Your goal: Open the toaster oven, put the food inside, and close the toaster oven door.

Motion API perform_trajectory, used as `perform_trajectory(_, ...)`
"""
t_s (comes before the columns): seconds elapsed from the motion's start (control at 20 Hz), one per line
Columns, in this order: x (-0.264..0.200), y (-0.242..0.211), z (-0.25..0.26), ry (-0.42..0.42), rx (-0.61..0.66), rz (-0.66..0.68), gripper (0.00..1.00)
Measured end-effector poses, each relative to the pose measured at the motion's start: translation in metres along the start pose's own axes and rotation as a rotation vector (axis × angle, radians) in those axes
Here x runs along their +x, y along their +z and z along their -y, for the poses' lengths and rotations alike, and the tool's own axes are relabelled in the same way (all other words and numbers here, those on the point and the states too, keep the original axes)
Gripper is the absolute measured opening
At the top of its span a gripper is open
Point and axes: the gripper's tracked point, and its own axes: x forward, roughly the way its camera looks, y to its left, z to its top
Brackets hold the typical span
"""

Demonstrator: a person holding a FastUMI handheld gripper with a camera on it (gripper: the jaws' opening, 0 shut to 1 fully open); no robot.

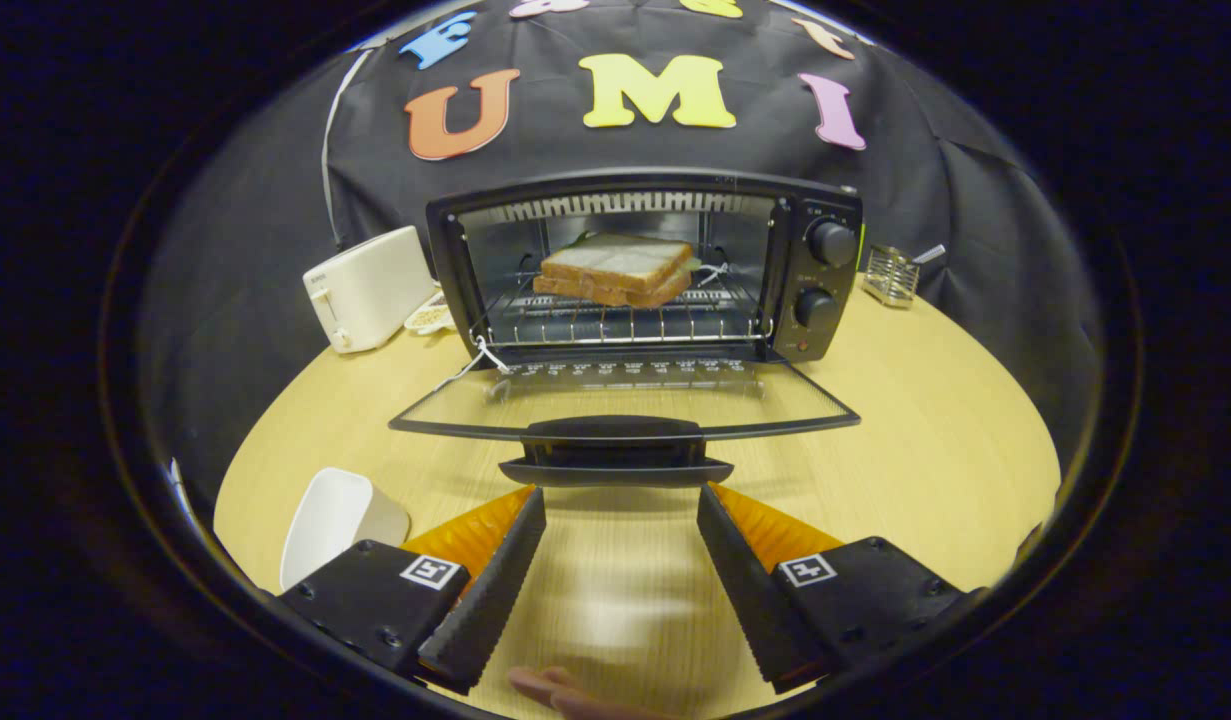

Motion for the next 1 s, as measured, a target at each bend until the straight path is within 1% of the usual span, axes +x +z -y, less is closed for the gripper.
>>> perform_trajectory(0.3, -0.009, 0.014, -0.002, 0.003, -0.003, 0.046, 1.0)
perform_trajectory(0.5, -0.014, 0.041, -0.002, 0.016, -0.025, 0.136, 1.0)
perform_trajectory(0.7, -0.016, 0.075, -0.005, 0.003, -0.029, 0.2, 1.0)
perform_trajectory(0.9, -0.025, 0.111, -0.023, 0.079, 0.033, 0.221, 1.0)
perform_trajectory(1.0, -0.041, 0.124, -0.023, 0.081, 0.03, 0.251, 1.0)
